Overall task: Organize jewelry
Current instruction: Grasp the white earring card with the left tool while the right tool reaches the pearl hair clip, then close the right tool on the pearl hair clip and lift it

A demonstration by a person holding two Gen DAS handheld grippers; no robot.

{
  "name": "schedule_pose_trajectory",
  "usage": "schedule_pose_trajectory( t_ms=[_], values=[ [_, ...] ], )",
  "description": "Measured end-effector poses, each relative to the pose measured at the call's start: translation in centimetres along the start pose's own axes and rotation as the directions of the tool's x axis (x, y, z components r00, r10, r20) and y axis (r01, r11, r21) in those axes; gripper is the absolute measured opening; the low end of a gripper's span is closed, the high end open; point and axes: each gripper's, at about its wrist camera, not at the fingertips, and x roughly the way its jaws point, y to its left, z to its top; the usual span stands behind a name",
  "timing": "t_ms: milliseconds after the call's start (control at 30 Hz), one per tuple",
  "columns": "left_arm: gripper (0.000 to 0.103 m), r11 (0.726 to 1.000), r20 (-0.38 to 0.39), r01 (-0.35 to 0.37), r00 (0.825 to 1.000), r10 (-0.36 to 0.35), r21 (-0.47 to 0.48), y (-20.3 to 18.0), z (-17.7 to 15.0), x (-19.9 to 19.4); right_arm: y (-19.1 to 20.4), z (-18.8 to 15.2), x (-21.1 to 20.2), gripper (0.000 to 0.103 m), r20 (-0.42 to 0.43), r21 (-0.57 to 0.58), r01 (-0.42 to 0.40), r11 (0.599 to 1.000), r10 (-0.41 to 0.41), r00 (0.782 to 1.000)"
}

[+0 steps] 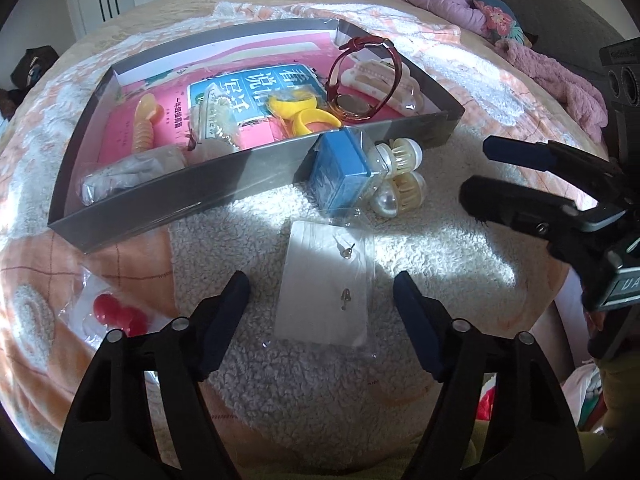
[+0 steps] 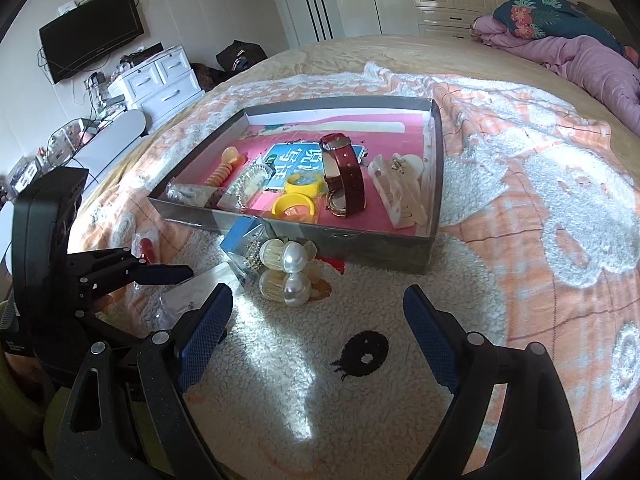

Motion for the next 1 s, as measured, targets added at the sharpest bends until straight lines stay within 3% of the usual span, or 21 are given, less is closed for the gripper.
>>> schedule_pose_trajectory(
  t_ms=[67,200,433,600,700,1000],
  values=[
    [0.056,1.000,0.003,-0.004,1.000,0.004,0.004,0.0,0.1,0.2,0.1,0.1,0.7,0.086,-0.012,-0.009,-0.001,1.000,0.001,1.000],
    [0.035,1.000,0.014,-0.022,1.000,0.021,0.019,0.1,0.0,0.0,0.3,0.4,2.2,0.084,-0.037,-0.027,-0.008,1.000,0.007,0.999],
    [0.033,1.000,0.025,0.003,1.000,-0.003,-0.002,0.6,-0.4,-0.8,1.1,0.9,4.5,0.064,-0.075,-0.060,-0.048,0.997,0.043,0.996],
    [0.033,0.999,0.031,0.026,0.999,-0.025,-0.025,0.9,-0.5,-1.2,1.8,0.7,5.2,0.057,-0.073,-0.119,-0.063,0.991,0.055,0.996],
    [0.033,0.999,0.035,0.030,0.999,-0.029,-0.032,1.0,-0.5,-1.3,1.8,0.4,4.9,0.042,-0.068,-0.128,-0.092,0.987,0.083,0.994],
    [0.033,0.998,0.057,0.028,0.998,-0.025,-0.055,1.6,-0.5,-2.4,0.6,-0.5,2.6,0.042,-0.032,-0.076,-0.078,0.994,0.076,0.997]
  ],
)
